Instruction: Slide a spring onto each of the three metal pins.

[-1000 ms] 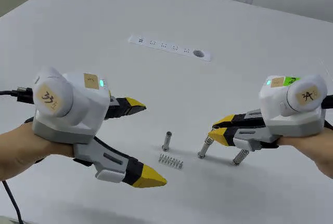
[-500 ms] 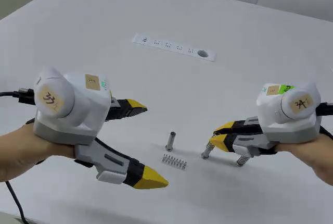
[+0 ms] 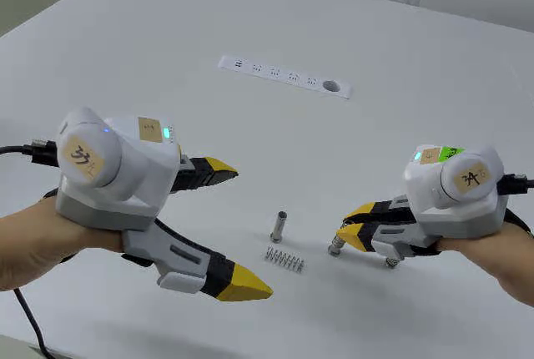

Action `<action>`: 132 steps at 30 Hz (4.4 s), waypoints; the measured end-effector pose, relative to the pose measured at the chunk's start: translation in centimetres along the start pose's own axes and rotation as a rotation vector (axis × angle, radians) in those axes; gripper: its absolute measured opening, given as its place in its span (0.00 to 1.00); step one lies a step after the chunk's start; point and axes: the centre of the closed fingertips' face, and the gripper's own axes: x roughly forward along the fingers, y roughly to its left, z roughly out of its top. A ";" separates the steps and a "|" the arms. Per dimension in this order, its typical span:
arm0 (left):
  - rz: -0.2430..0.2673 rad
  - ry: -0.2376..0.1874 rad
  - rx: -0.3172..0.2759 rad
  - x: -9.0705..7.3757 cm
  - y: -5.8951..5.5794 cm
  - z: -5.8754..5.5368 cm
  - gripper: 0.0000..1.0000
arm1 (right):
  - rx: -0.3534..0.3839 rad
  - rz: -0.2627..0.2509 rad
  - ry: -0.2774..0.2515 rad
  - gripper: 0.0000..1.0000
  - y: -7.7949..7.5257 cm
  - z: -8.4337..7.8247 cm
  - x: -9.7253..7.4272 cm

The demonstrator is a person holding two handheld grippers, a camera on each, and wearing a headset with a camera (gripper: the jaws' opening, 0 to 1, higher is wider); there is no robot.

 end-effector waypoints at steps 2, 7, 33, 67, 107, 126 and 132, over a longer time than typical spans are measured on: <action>0.000 0.006 0.001 0.0 0.0 -0.2 0.93 | 0.000 0.000 0.001 0.12 0.0 -0.1 0.1; 0.000 0.011 -0.002 0.0 0.0 -0.4 0.93 | 0.004 -0.001 0.006 0.12 0.1 -0.3 0.3; 0.001 0.017 -0.003 -0.2 -0.1 -0.7 0.93 | 0.000 0.002 0.034 0.14 0.3 -0.6 0.6; 0.019 0.013 -0.014 -1.2 0.2 -1.0 0.92 | -0.142 0.099 0.050 0.17 6.1 1.0 3.7; 0.017 0.042 -0.032 -1.8 0.0 -2.0 0.89 | -0.062 0.104 0.092 0.11 6.0 0.0 4.2; -0.046 -0.001 0.043 -0.1 -1.9 0.4 0.60 | -0.306 0.130 0.027 0.11 8.4 4.9 -2.9; -0.094 0.006 0.075 0.1 -3.5 0.5 0.47 | -0.335 0.171 0.005 0.11 10.5 5.4 -3.4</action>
